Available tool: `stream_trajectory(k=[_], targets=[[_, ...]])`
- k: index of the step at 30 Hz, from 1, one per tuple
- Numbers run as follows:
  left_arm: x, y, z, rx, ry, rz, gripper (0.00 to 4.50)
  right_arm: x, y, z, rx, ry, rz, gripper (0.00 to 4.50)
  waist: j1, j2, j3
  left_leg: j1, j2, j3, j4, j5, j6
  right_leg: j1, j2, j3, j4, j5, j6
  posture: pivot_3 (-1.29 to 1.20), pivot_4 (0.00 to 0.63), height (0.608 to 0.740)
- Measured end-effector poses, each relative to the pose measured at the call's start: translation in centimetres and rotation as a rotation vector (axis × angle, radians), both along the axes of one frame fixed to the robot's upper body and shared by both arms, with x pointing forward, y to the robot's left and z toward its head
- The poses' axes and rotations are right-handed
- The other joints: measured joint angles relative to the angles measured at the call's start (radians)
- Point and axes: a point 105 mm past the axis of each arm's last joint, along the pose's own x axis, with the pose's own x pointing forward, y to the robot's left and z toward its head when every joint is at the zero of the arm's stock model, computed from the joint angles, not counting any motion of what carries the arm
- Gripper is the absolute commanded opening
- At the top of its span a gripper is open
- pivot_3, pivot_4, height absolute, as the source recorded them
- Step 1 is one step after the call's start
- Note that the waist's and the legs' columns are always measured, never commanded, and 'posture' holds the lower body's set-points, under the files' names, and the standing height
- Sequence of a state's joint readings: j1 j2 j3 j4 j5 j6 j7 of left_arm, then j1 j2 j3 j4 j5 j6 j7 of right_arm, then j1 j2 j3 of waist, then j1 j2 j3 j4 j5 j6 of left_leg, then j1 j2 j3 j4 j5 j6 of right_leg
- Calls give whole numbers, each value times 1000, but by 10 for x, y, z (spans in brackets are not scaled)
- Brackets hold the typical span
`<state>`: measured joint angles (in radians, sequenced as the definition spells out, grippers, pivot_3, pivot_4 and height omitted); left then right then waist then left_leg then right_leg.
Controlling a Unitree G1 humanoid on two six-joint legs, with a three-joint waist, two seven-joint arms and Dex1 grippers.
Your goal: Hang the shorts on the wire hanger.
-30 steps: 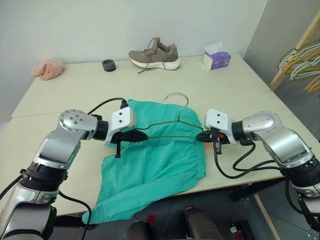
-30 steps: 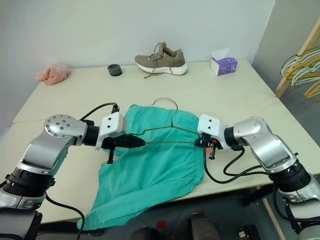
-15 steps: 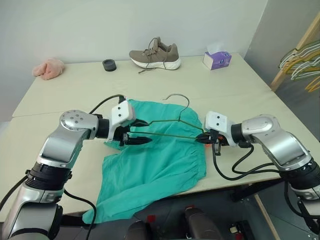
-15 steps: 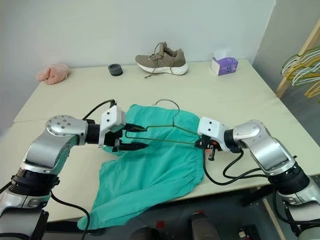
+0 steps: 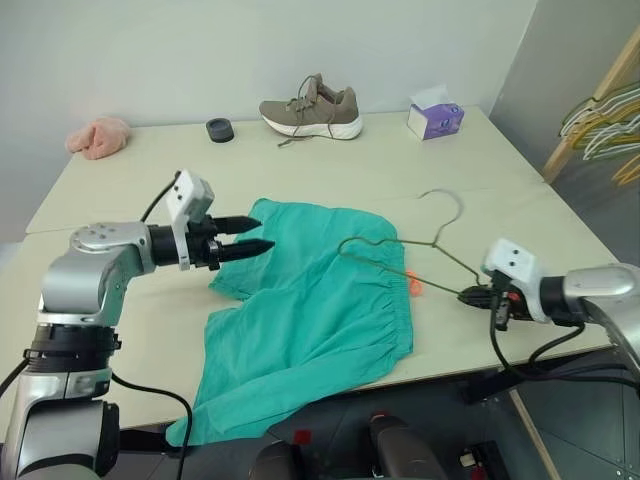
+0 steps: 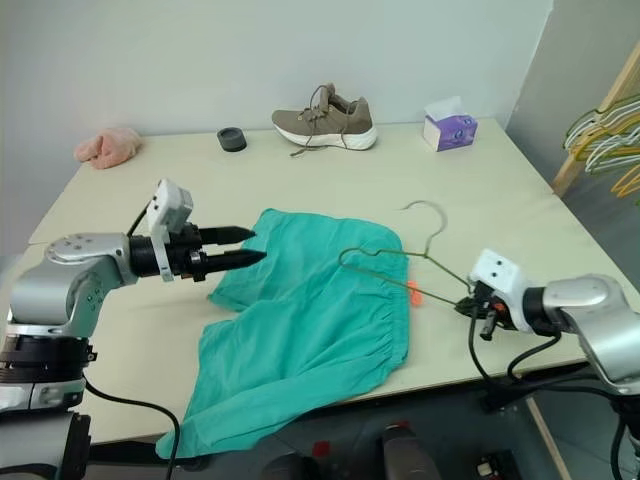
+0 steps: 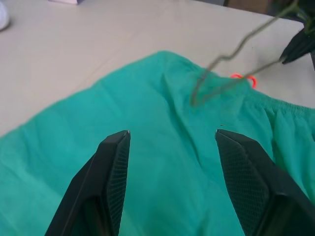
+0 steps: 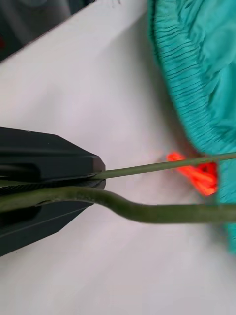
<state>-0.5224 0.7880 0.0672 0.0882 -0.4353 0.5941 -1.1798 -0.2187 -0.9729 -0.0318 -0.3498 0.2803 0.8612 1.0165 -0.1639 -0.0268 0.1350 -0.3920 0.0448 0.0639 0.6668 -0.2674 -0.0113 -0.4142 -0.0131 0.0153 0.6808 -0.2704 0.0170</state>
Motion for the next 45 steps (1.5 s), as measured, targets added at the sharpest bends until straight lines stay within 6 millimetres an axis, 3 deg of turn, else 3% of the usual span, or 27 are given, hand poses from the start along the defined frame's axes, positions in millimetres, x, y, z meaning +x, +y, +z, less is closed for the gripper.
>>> stream_trajectory(k=[5, 10, 18, 23, 26, 34, 40, 45], targets=[[-19, -12, -44, 44, 126, -81, 2896, -27, -42, -17, 30, 112, -211, 0, -2, -1, 1, 2, 0, 0, 0, 0, 0, 2, -1, 0, 0, 0, 0, -279, 132, 740], [-27, -21, -58, 80, 145, -130, 2896, -49, -54, -25, 32, 174, -279, 0, -9, -2, 1, 7, 0, 1, 0, 0, 0, 5, 0, 1, 0, 0, 0, -296, 134, 740], [-32, -23, -67, 110, 160, -160, 2896, -53, -31, -32, 79, 212, -222, 0, -36, -6, 4, 9, 1, 0, -2, 0, 0, 7, 3, 2, -1, 0, 0, -287, 135, 740], [-37, -22, -72, 117, 174, -162, 2896, -39, -12, -10, 113, 125, -149, 0, -35, -8, 5, 9, 1, 0, -2, 0, 0, 7, 3, 1, -1, 0, 0, -276, 133, 740], [-42, -21, -77, 123, 186, -164, 2896, -36, 1, -6, 116, 115, -93, 0, -33, -8, 6, 9, 1, 0, -3, 0, 0, 7, 3, 2, -2, 0, 0, -273, 131, 740], [-49, -24, -83, 130, 190, -167, 2896, -42, 33, -23, 62, 144, 36, 0, -31, -9, 6, 8, 0, 0, -3, 0, 0, 6, -1, 1, -2, 0, 0, -260, 128, 740], [-53, -27, -84, 134, 185, -172, 2896, -35, 30, -28, 44, 128, -20, 0, -31, -10, 6, 8, 0, 0, -3, 0, 0, 6, -2, 1, -2, 0, 0, -257, 126, 740], [-53, -27, -84, 136, 185, -163, 2896, -27, 9, -39, 93, 218, -177, 0, -31, -10, 7, 8, 0, 1, -2, 0, 0, 6, -2, 2, -2, 0, 0, -256, 122, 740]])
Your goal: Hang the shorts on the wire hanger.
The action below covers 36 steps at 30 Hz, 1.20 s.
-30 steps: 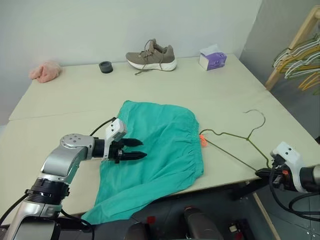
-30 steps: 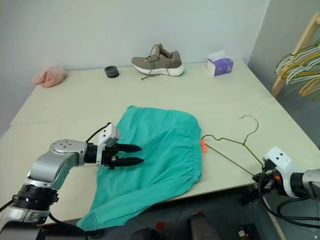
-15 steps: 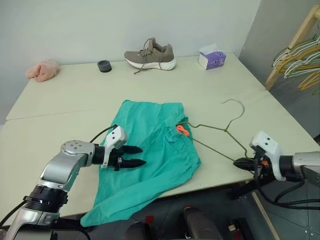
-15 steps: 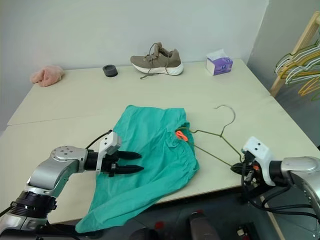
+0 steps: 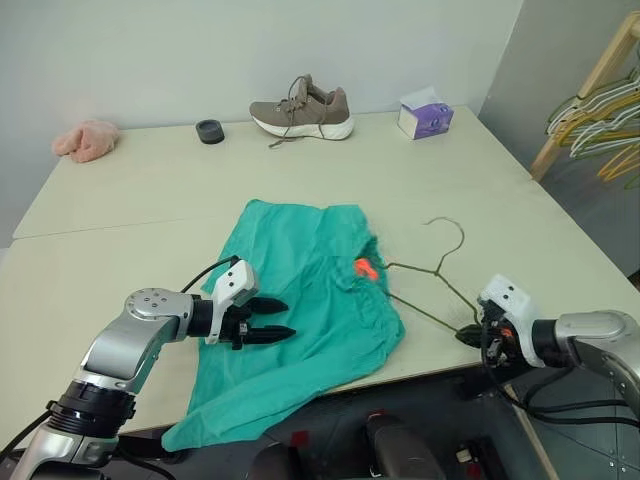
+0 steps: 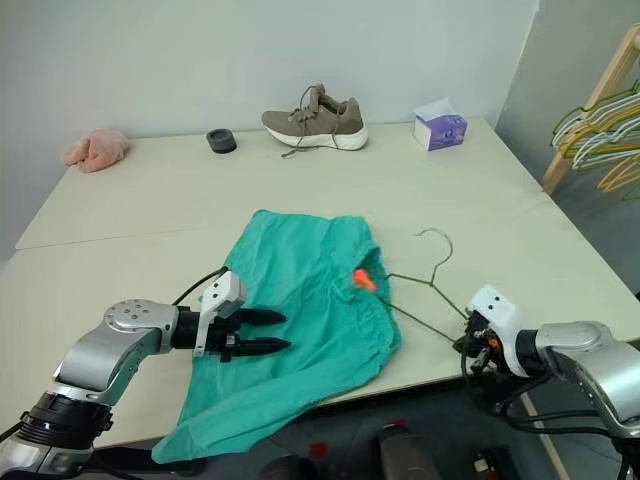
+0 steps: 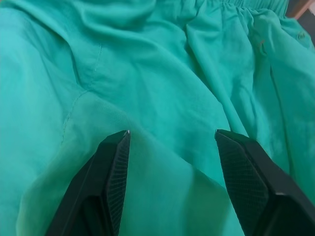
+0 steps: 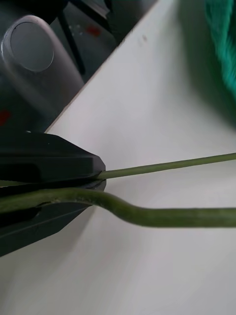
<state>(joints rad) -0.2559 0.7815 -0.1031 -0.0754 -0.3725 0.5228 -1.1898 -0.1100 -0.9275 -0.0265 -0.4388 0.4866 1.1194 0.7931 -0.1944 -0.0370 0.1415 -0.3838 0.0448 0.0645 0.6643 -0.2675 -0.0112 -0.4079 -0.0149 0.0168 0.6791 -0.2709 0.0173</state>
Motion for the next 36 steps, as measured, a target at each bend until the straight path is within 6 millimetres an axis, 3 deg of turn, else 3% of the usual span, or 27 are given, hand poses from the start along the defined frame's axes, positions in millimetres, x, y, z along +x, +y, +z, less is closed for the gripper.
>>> stream_trajectory(k=[6, 13, 21, 26, 31, 36], targets=[[-2, -4, 0, -2, -2, -18, 2896, 6, -3, 1, 88, 96, -69, 0, -1, 0, 0, 0, 0, 0, 0, 0, 0, 0, 0, 0, 0, 0, 0, -254, 121, 740], [-4, -8, 0, -6, -4, -28, 2896, 35, 24, 9, 264, 195, -151, 0, -1, 0, 0, -1, 0, -1, 0, 0, 0, -1, 1, -1, 0, 0, 0, -236, 121, 740], [-5, -7, -3, -6, -6, -13, 2896, 50, 56, 4, 419, 315, -244, 0, 0, 0, 0, -4, 0, -1, 0, 0, 0, -3, 0, 0, 1, 0, 0, -219, 119, 740], [-6, -7, -5, -9, -6, -10, 2896, 65, 72, 3, 514, 293, -341, 0, 0, 1, 0, -5, 1, -1, 0, 0, 0, -4, 0, 0, 1, 0, 0, -212, 116, 740], [-6, -7, -8, -21, -5, 11, 2896, 71, 78, 26, 555, 182, -327, 0, 1, 1, 0, -9, 1, -1, 0, 0, 0, -7, -1, -1, 1, 2, -3, -215, 113, 740], [5, -8, 3, -109, -49, 100, 2896, 70, 90, 44, 482, -15, -211, 0, 1, 1, -1, -15, 0, -1, 1, 0, 0, -13, -1, -2, 1, 3, -4, -217, 107, 740]])
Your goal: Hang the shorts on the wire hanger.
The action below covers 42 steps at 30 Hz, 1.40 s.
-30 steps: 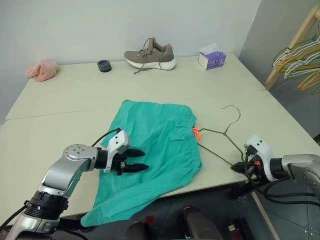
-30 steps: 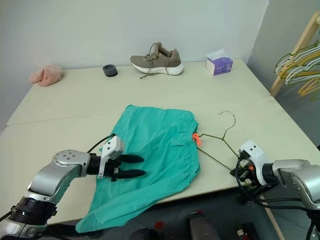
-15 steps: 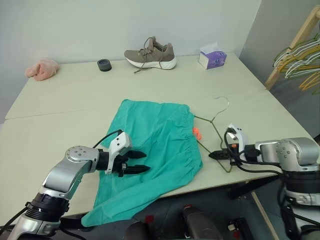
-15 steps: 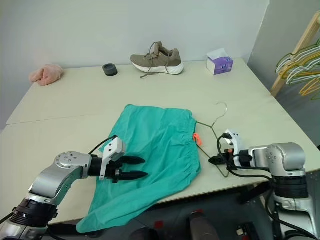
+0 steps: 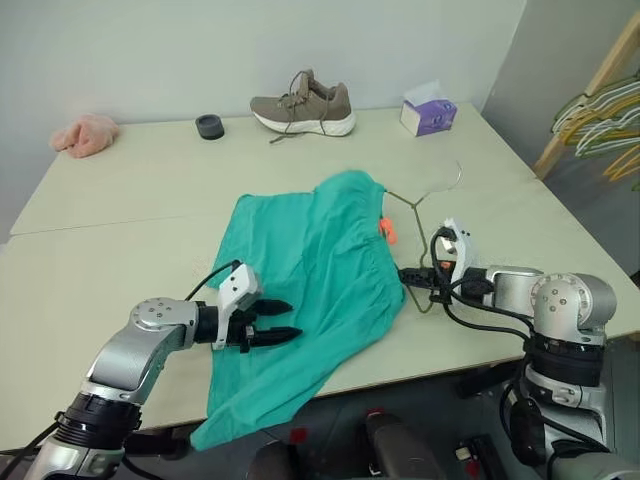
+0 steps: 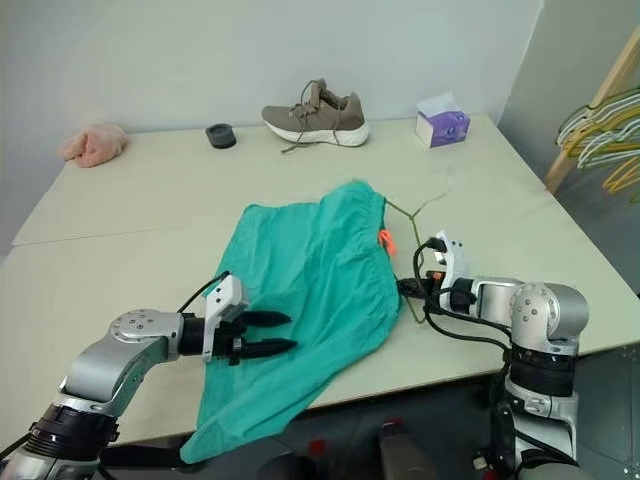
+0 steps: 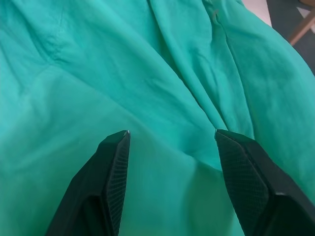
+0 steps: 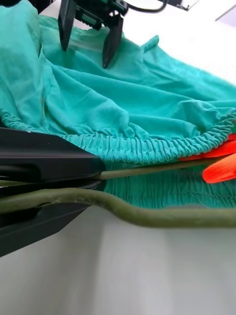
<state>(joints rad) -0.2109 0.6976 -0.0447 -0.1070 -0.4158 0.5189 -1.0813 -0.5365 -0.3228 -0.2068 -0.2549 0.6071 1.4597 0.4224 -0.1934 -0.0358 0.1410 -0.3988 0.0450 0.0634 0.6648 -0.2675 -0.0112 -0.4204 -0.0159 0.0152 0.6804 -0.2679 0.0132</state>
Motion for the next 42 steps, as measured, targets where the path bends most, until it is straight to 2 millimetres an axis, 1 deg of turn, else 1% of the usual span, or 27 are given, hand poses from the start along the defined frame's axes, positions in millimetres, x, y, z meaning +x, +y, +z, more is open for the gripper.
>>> stream_trajectory(k=[1, 4, 6, 7, 8, 12, 14, 16, 18, 22, 26, 31, 35, 42], targets=[[5, 0, 5, -30, -22, 32, 2896, 0, 3, 1, -34, -48, 22, 0, 0, 0, 0, 0, 0, 0, 0, 0, 0, 0, 0, 0, 0, 0, 0, -217, 107, 740], [20, 7, 28, -75, -108, 109, 3455, 0, 13, 7, -116, -167, 88, 0, 0, 0, 0, 0, 0, 0, 0, 0, 0, 0, 0, 0, 0, 0, 0, -213, 102, 740], [30, 12, 49, -114, -165, 149, 4004, 2, 14, 7, -177, -230, 121, 0, 0, 0, 0, 0, 0, 0, 1, 0, 0, 0, 0, -1, 0, 0, 0, -203, 100, 740], [35, 15, 63, -138, -202, 169, 4333, 2, 14, 7, -204, -253, 133, 0, 0, 0, 0, 0, 0, 0, 1, 0, 0, 0, 1, -1, 0, 0, 0, -200, 100, 740], [40, 18, 78, -160, -243, 184, 4466, 2, 14, 5, -236, -273, 151, 0, 0, 0, 0, 0, 0, 0, 1, 0, 0, 0, 1, -1, 0, 0, 1, -200, 100, 740], [54, 38, 136, -181, -393, 229, 4466, 0, 16, -4, -305, -313, 213, 0, -1, -1, 0, 0, 0, 0, 1, 0, 0, 0, 2, 0, 0, 0, 0, -187, 98, 740], [57, 46, 154, -151, -446, 223, 4466, 0, 15, -6, -347, -343, 241, 0, -2, -1, 0, 0, 0, 0, 1, 0, 0, -1, 2, 0, 0, 0, 0, -187, 98, 740], [58, 56, 165, -84, -487, 202, 4466, 0, 15, -6, -387, -380, 273, 0, -1, 0, 0, 0, 0, 0, 0, 0, 0, -1, 4, -1, 0, 0, 0, -184, 95, 740], [58, 57, 165, -32, -501, 162, 4466, 0, 16, -7, -412, -411, 291, 0, 0, 0, 0, 0, 0, 0, 0, 0, 0, 0, 4, -1, 0, 0, 0, -185, 95, 740], [63, 49, 146, 100, -489, 27, 4466, -1, 22, -7, -449, -471, 348, 0, 3, 0, 0, 0, 0, 0, 1, 0, 0, -1, 4, -1, 1, 0, 0, -192, 92, 740], [68, 43, 144, 170, -520, -50, 4466, -2, 24, -4, -467, -510, 372, 0, 3, 0, 0, -1, 0, 0, 1, 0, 0, -1, 4, -1, 1, 0, 0, -203, 92, 740], [74, 35, 130, 231, -528, -132, 4466, -7, 32, 0, -503, -582, 435, 0, 0, 0, 0, -1, 0, 0, 2, 0, 0, -1, 4, -1, 1, 0, 0, -212, 94, 740], [72, 32, 118, 268, -503, -194, 4466, -9, 37, 7, -539, -666, 481, 0, -3, 0, 0, -1, 0, 0, 2, 0, 0, -1, 4, -1, 1, 0, 0, -214, 94, 740], [71, 25, 107, 293, -486, -244, 4466, -8, 45, 24, -572, -777, 541, 0, -1, 0, 0, -1, 0, 0, 4, 0, 0, -1, 4, -1, 2, 1, 0, -216, 96, 740]])
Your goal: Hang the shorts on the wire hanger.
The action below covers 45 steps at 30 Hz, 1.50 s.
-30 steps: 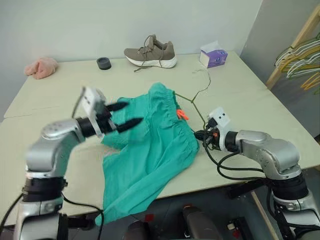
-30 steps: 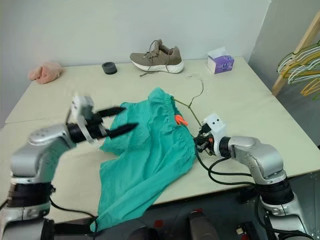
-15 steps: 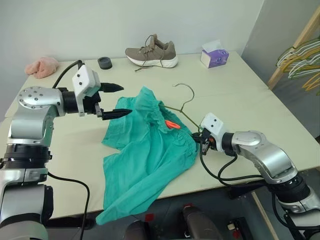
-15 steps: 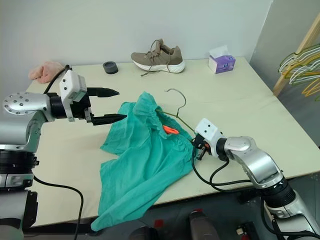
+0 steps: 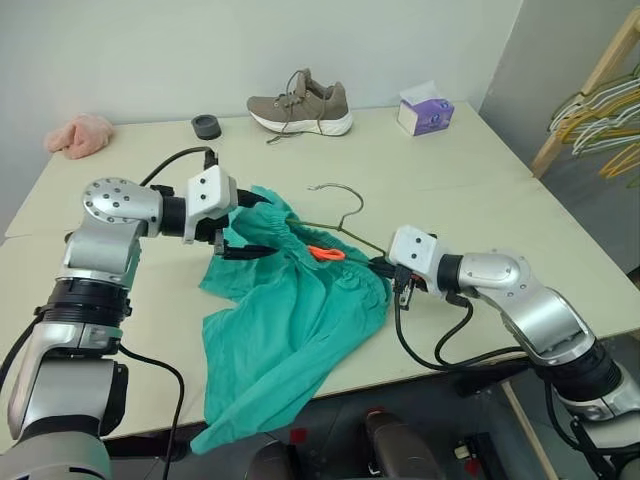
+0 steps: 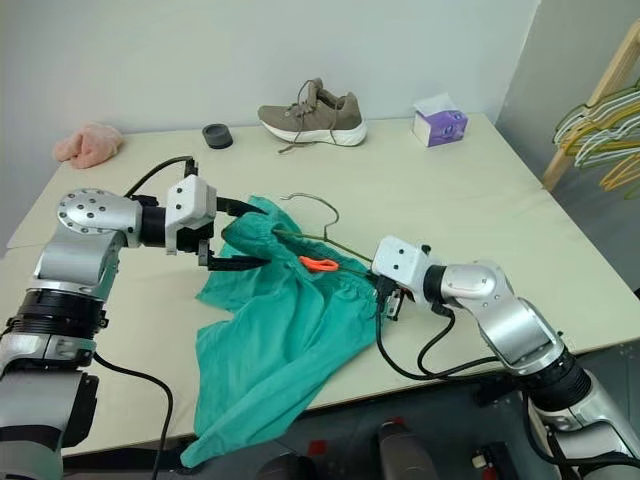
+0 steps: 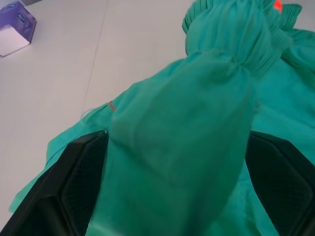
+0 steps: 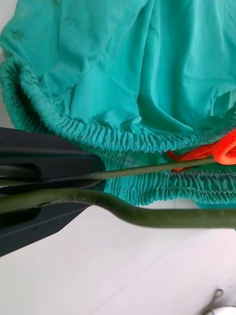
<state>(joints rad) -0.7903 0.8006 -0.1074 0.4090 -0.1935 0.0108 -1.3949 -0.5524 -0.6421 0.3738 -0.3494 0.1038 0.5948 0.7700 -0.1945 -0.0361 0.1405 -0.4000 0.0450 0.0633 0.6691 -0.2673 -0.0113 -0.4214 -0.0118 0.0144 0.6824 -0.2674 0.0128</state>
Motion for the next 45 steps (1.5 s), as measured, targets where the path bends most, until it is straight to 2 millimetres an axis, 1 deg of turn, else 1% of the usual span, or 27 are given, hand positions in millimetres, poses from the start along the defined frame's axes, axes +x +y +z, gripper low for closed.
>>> stream_trajectory(k=[1, 4, 14, 16, 17, 20, 21, 24, 28, 31, 33, 35, 38, 39, 41, 42, 43, 45], targets=[[-1, -1, -1, 4, 7, -7, 4466, -1, 1, 1, -4, -5, 10, 0, 0, 0, 0, 0, 0, 0, 1, 0, 0, 0, 0, 0, 0, 0, 0, -218, 97, 740], [-2, -2, -4, 5, 19, -15, 3896, -1, 1, 1, -14, -13, 23, 0, -1, 0, 0, 0, 0, 0, 2, 0, 0, 0, 0, 0, 1, 0, 0, -218, 97, 740], [-8, -3, -13, 22, 53, -37, 838, -1, -1, 2, -57, -51, 38, 0, -1, 0, 0, 0, 0, 0, 9, 0, 0, 0, -1, 0, 9, 0, 0, -219, 95, 740], [-11, -4, -18, 39, 68, -60, 325, 0, -2, 3, -65, -61, 34, 0, -1, 0, 0, 0, 0, 0, 9, 0, 0, 0, -1, 0, 9, 0, 0, -219, 94, 740], [-13, -6, -19, 51, 71, -73, 192, -1, -3, 2, -72, -59, 39, 0, 0, 0, 0, 0, 0, 0, 9, 0, 0, 0, -1, 0, 9, 0, 0, -219, 94, 740], [-13, -4, -20, 62, 77, -62, 6, -3, -3, 1, -85, -60, 68, 0, -1, 0, 0, 0, 0, -1, 9, 0, 0, 0, 0, 0, 9, 0, 0, -219, 92, 740], [-15, -4, -21, 67, 84, -72, 6, -4, -4, 0, -92, -56, 77, 0, -1, 0, 0, 0, 0, -1, 9, 0, 0, 0, 0, 0, 9, 0, 0, -219, 92, 740], [-16, -5, -24, 67, 99, -76, 0, -8, -5, -2, -108, -57, 108, 731, -1, 0, 0, 0, 0, -1, 9, 0, 0, 0, 0, 0, 9, 0, 0, -218, 91, 740], [-16, -5, -25, 67, 102, -72, 0, -12, -8, -6, -134, -71, 154, 2118, 0, 0, 0, 0, 0, -1, 9, 0, 0, 0, 0, 0, 9, 0, 0, -213, 94, 740], [-15, -7, -25, 56, 99, -69, 0, -15, -20, -7, -158, -79, 158, 3119, 1, 0, 0, 0, 0, -1, 9, 0, 0, 0, 0, 0, 9, 0, 0, -212, 99, 740], [-14, -7, -26, 48, 100, -56, 0, -15, -37, -10, -185, -69, 118, 3836, 4, 0, 0, 0, -1, -1, 9, 0, 0, 0, -1, 0, 9, 0, 0, -212, 102, 740], [-12, -7, -26, 42, 97, -39, 0, -11, -64, -11, -214, -48, 37, 4482, 5, 0, 0, 0, -1, 0, 10, 0, 0, 1, -1, 0, 9, 0, 0, -220, 106, 740], [-9, -1, -29, 37, 100, 8, 0, -9, -97, -8, -231, -30, -82, 4482, 4, 0, 0, 0, 0, 0, 10, 0, 0, 1, -1, 0, 10, 0, 0, -224, 107, 740], [-9, 0, -30, 35, 101, 18, 0, -10, -105, -8, -224, -12, -114, 4482, 4, 0, 0, 0, 0, -1, 10, 0, 0, 1, -1, 0, 10, 0, 0, -226, 108, 740], [-7, 1, -30, 27, 100, 35, 0, -17, -119, -9, -133, 72, -195, 4482, 4, 0, 0, 0, 1, -1, 9, 0, 0, 1, -1, 0, 10, 0, 0, -232, 109, 740], [-7, 1, -30, 24, 100, 43, 0, -20, -120, -11, -85, 113, -216, 4482, 3, 0, 0, 1, 1, -1, 9, 0, 0, 1, -1, 0, 10, 0, 0, -232, 109, 740], [-6, 2, -29, 20, 97, 50, 0, -25, -116, -13, -8, 159, -237, 4482, 0, 0, 0, 1, 2, -1, 9, 0, 0, 1, -1, 1, 11, 0, 0, -233, 110, 740], [-5, 1, -29, 17, 96, 52, 0, -32, -97, -18, 139, 225, -253, 4482, -4, 0, 0, 2, 2, -1, 9, 0, 0, 1, -1, 1, 12, 0, 0, -233, 110, 740]])
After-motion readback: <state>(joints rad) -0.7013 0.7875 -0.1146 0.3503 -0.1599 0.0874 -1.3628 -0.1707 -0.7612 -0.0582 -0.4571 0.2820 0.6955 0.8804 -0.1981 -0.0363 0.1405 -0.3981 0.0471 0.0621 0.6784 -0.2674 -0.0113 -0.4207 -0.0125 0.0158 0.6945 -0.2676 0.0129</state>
